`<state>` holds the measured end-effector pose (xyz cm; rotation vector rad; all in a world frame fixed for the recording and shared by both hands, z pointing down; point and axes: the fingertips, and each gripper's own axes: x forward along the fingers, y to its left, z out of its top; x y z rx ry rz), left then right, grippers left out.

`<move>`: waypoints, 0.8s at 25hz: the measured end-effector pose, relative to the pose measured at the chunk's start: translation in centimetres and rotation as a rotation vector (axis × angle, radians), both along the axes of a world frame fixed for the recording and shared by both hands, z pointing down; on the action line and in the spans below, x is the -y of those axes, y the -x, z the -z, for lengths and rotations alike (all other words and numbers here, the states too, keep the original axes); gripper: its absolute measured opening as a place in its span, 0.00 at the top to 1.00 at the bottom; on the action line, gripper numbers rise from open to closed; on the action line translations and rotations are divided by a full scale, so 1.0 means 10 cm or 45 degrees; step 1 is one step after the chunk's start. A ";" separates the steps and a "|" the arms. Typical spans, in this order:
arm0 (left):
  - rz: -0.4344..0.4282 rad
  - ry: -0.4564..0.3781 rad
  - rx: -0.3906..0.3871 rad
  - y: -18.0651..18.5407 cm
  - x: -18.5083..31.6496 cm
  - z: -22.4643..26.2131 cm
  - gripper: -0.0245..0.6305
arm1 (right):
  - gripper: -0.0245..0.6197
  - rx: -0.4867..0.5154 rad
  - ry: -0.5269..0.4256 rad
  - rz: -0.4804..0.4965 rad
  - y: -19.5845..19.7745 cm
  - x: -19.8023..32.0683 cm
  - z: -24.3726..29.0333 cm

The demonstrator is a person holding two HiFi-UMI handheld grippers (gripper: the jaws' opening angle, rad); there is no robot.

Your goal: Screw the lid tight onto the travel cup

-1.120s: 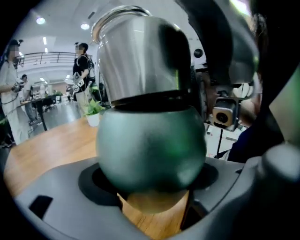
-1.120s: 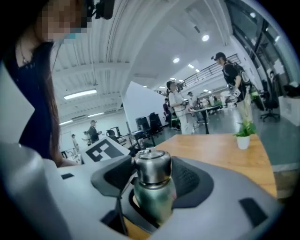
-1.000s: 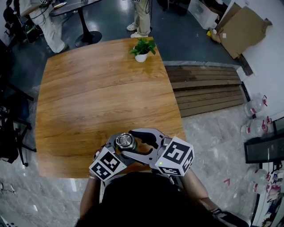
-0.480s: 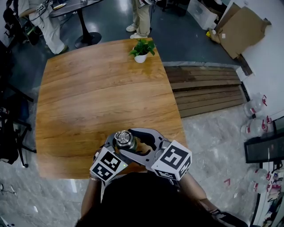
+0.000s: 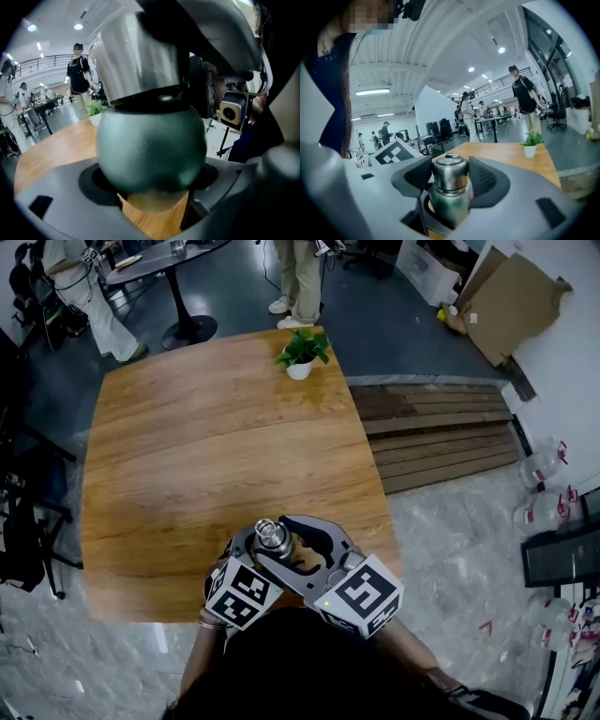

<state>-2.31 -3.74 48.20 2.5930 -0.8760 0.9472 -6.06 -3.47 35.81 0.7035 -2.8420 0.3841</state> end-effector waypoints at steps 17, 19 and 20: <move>-0.071 0.017 -0.035 0.04 -0.02 0.05 0.35 | 0.57 -0.054 -0.030 0.227 0.08 -0.04 0.02; -0.194 0.010 -0.058 -0.01 -0.13 0.09 0.35 | 0.57 0.007 0.020 0.345 0.07 -0.10 0.08; -0.235 0.005 -0.049 -0.02 -0.16 0.09 0.35 | 0.57 0.022 0.031 0.382 0.07 -0.12 0.10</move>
